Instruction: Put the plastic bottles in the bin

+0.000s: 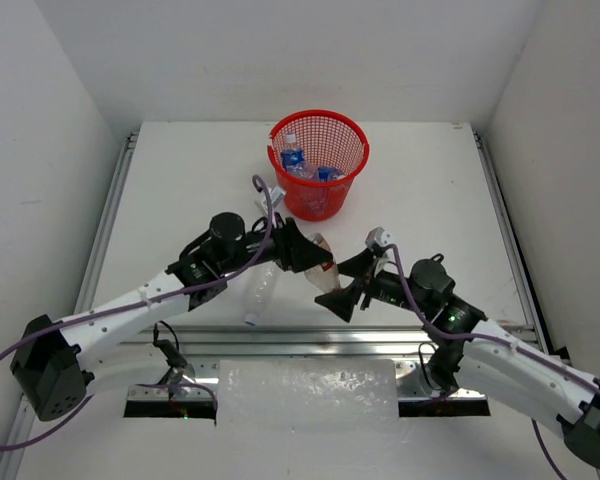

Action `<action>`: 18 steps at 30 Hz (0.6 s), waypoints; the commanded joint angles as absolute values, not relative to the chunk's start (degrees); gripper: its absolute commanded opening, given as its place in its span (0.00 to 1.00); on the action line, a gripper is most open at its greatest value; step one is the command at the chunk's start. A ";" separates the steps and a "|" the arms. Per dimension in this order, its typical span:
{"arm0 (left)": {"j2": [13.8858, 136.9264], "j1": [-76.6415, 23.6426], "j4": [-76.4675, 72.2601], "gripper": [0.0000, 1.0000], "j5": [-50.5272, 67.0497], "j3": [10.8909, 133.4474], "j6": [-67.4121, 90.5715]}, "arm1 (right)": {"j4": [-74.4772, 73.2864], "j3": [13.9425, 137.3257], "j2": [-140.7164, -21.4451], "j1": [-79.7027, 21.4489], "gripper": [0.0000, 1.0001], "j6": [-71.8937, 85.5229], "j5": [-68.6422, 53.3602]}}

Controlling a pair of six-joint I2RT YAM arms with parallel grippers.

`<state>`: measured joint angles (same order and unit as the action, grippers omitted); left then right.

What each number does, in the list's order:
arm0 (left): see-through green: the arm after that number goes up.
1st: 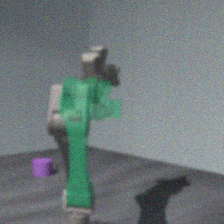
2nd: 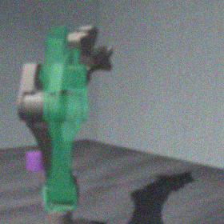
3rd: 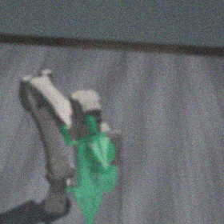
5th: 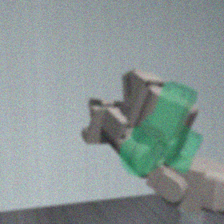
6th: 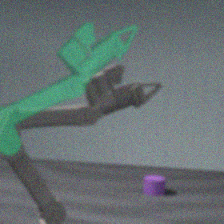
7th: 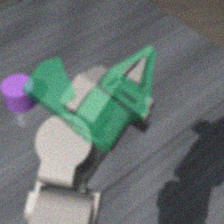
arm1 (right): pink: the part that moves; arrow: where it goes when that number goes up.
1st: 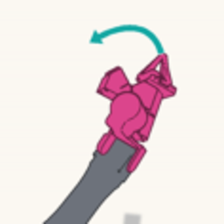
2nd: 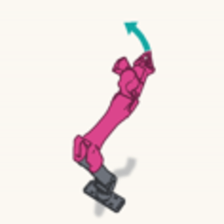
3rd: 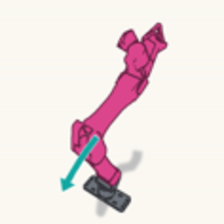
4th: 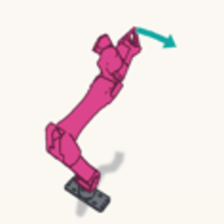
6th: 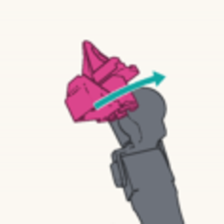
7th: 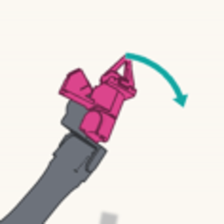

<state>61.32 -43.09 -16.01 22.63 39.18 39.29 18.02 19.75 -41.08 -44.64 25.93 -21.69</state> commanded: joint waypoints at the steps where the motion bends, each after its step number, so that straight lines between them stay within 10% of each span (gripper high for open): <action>1: 62.05 -43.24 -8.39 0.00 14.54 50.51 34.48 | 10.67 21.27 -36.14 -44.82 0.99 25.40 -7.78; 8: 80.28 -40.01 15.63 0.00 -22.72 90.45 24.27 | -19.32 24.87 -22.87 -44.82 0.99 35.94 26.09; 18: 121.27 -29.18 30.07 0.00 -17.86 140.61 18.37 | -31.11 26.10 -14.60 -44.74 0.99 37.27 26.37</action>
<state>115.15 -30.61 22.13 -18.81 135.04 21.17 -26.92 23.90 -16.78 -44.71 35.99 23.94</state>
